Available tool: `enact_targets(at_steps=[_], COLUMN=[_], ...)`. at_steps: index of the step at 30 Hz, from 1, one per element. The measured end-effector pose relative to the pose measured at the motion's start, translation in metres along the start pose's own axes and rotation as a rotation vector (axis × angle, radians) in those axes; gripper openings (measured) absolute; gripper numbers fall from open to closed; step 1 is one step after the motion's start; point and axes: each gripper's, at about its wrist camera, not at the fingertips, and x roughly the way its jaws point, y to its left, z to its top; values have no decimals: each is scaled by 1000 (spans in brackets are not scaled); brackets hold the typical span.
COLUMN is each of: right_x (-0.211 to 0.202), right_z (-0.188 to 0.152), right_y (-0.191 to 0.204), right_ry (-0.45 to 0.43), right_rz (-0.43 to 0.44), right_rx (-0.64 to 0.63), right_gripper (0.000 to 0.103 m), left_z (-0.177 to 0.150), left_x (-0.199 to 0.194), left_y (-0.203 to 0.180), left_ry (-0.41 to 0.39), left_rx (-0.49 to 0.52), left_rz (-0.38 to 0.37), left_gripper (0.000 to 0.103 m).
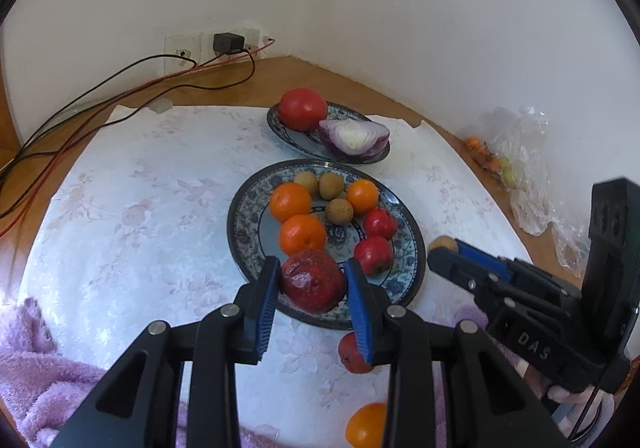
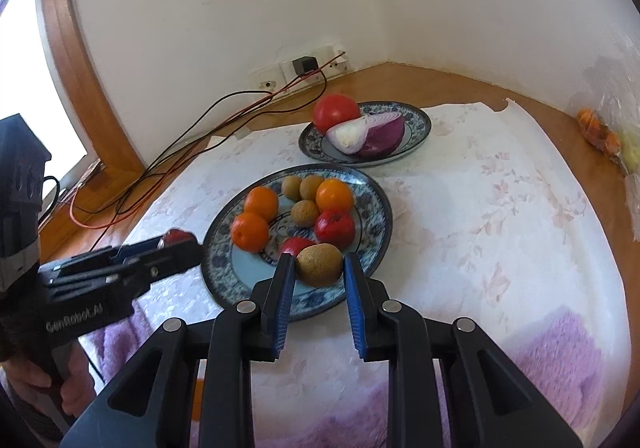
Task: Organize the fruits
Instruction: 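Carry the pomegranate and longan onto the blue plate with both tools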
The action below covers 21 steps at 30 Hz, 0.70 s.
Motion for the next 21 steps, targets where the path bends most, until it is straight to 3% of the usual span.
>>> enact_targets(at_steps=[21], right_x=[35], right_z=[3], right_y=[-11], right_ry=[66], right_rz=[-7], right_rx=[19], right_gripper=[26], left_z=[1], left_x=[41], left_y=[-2], left_ry=[51], left_rx=[13], left_rz=[14], left_gripper=[35])
